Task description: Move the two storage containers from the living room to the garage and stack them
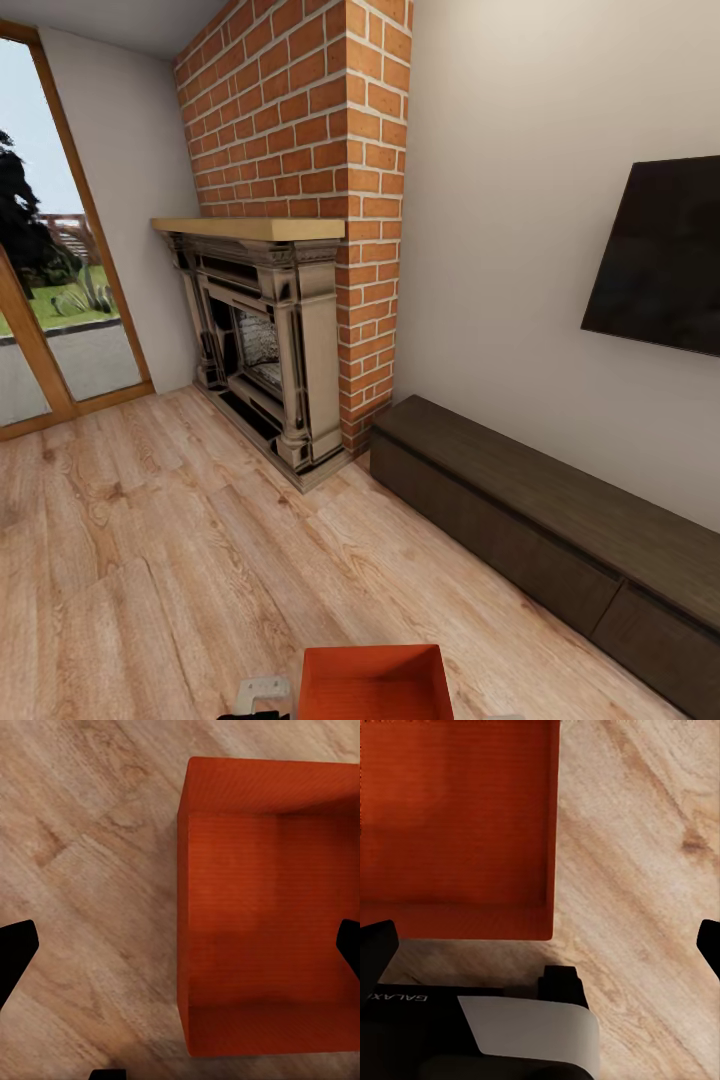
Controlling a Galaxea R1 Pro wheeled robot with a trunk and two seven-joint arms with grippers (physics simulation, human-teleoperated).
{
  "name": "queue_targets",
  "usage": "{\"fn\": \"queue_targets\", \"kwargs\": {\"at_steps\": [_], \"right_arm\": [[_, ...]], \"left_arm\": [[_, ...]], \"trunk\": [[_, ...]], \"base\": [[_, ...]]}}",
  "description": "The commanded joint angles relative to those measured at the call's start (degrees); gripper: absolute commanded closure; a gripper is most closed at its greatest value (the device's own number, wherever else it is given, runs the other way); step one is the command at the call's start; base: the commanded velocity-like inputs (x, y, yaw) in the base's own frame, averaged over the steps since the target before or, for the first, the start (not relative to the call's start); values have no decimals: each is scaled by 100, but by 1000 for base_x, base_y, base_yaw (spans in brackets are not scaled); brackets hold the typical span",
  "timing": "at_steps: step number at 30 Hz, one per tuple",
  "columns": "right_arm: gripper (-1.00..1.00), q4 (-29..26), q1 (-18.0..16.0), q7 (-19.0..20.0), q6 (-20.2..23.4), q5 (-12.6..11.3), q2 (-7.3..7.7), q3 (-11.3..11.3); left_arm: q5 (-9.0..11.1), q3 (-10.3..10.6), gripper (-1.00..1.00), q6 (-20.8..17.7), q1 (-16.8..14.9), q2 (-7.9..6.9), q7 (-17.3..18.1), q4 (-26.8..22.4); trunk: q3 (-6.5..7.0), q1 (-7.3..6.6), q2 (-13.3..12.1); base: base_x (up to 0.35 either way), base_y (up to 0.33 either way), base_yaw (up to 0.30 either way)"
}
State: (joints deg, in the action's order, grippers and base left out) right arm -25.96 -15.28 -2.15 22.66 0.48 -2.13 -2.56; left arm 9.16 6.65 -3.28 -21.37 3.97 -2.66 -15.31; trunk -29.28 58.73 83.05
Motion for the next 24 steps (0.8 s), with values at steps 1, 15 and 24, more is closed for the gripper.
{"fn": "queue_targets", "kwargs": {"at_steps": [1, 15, 24], "right_arm": [[-100, -13, -1, -22, 36, 4, 2, -28], [-100, -24, -1, -22, 36, 3, 2, -40], [-100, -22, -1, -22, 36, 4, 2, -42]], "left_arm": [[59, 48, -100, -29, 0, -3, -29, -12], [60, 47, -100, -27, 2, -1, -32, -9], [60, 47, -100, -32, 2, -1, -25, -9]], "trunk": [[-6, 0, 3], [102, -132, -238], [227, -286, -518]], "base": [[0, 0, 0], [0, 0, -37], [0, 0, -2]]}}
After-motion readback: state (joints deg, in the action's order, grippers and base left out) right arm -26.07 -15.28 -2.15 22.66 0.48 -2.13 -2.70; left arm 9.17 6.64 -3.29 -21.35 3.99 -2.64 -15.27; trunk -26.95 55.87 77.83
